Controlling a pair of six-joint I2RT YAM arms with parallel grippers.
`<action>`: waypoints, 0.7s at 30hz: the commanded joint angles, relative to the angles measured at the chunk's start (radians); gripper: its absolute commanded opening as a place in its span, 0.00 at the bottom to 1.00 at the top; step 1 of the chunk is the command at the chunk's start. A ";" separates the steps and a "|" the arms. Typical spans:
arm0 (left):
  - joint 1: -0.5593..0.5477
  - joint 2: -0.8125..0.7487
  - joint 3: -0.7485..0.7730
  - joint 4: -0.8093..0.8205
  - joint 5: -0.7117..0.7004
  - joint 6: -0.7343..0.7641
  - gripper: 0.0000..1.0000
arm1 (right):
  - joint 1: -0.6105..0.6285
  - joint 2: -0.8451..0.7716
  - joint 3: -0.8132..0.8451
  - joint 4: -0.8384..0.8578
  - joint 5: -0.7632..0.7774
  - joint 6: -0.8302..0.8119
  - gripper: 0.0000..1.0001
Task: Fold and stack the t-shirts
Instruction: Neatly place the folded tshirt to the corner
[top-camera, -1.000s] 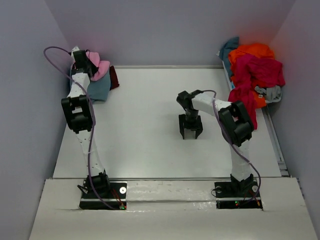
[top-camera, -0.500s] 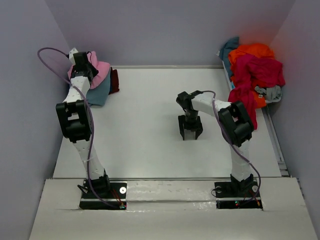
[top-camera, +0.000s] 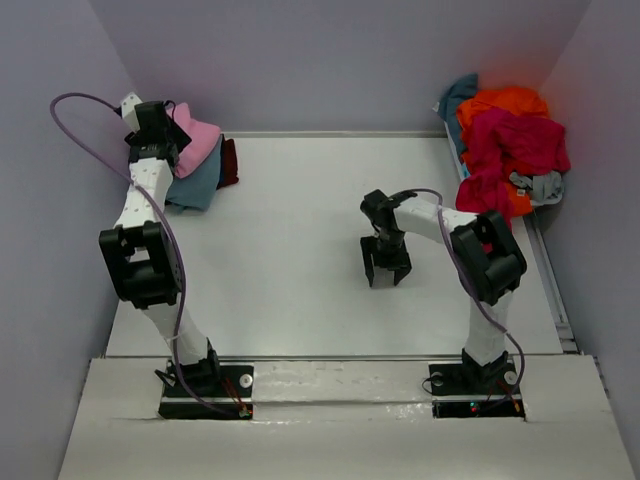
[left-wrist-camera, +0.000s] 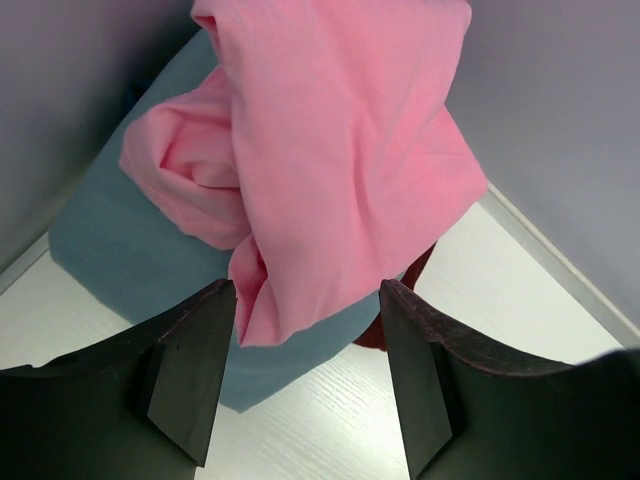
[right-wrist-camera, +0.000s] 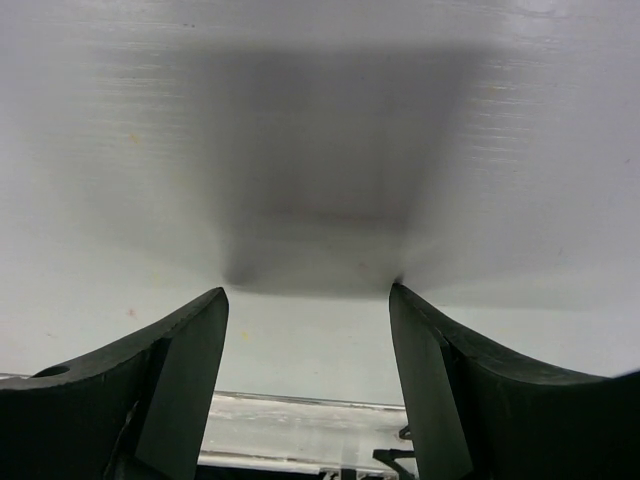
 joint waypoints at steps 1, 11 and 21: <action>-0.033 -0.177 -0.047 0.033 -0.057 0.001 0.70 | 0.010 -0.101 -0.065 0.101 -0.011 -0.020 0.71; -0.066 -0.104 0.047 0.078 -0.030 0.040 0.68 | 0.010 -0.119 -0.159 0.244 -0.105 -0.032 0.71; -0.066 0.172 0.417 -0.051 0.042 0.067 0.64 | 0.010 -0.038 0.140 0.121 -0.099 -0.092 0.70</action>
